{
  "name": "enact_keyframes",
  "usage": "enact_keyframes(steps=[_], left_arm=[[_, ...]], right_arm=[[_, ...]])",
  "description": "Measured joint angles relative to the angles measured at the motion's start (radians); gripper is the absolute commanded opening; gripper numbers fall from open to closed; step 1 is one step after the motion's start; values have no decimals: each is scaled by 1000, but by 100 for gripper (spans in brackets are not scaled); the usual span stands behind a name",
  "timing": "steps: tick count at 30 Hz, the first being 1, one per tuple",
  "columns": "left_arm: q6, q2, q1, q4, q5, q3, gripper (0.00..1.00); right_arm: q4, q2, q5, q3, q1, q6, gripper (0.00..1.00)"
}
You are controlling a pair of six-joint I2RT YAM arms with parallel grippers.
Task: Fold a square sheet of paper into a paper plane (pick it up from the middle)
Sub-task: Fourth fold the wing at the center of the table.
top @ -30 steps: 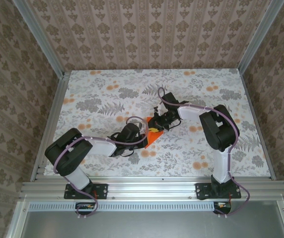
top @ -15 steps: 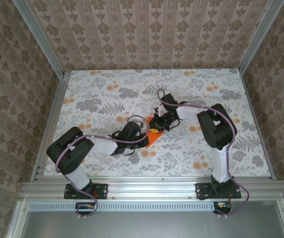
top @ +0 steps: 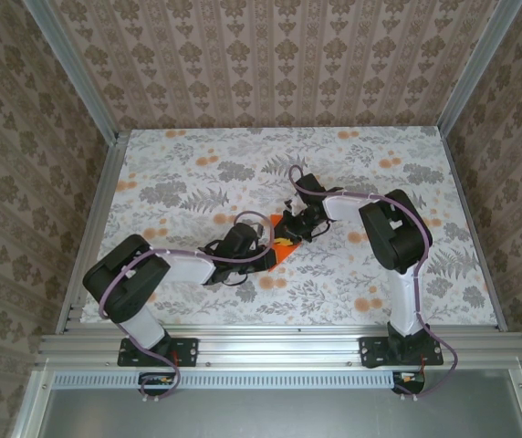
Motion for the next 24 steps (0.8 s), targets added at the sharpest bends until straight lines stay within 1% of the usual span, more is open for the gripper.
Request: enact_keyframes(steps=[3,5,6,11,15,19,20,22,24], left_arm=[[0,-43,0,-32,-8,-7,36],[-4,-87,0,-59,-16,-11,34],[-4,-113,0,-73,-23,-11,33],[-29,-248,5,-139,-81,-19,17],[-47,-322,27,-198,-117,-22,17],[-53,-334,47,-248,-123,-22,17],[-53,-330,51,-256,-119,-21,15],[-54,-310,55,-258,-92,-16,7],[-49,-259,58,-261,-47,12,2]], right_arm=[[0,0,0,0,0,0,15],[0,0,0,0,0,0,15],[0,0,0,0,0,-1,15],[-12,3,0,8,0,-8,16],[-18,3,1,10,0,-18,16],[-19,3,1,10,0,-23,16],[-20,3,1,11,0,-23,16],[-21,3,2,11,0,-23,16],[-22,3,4,11,0,-23,16]])
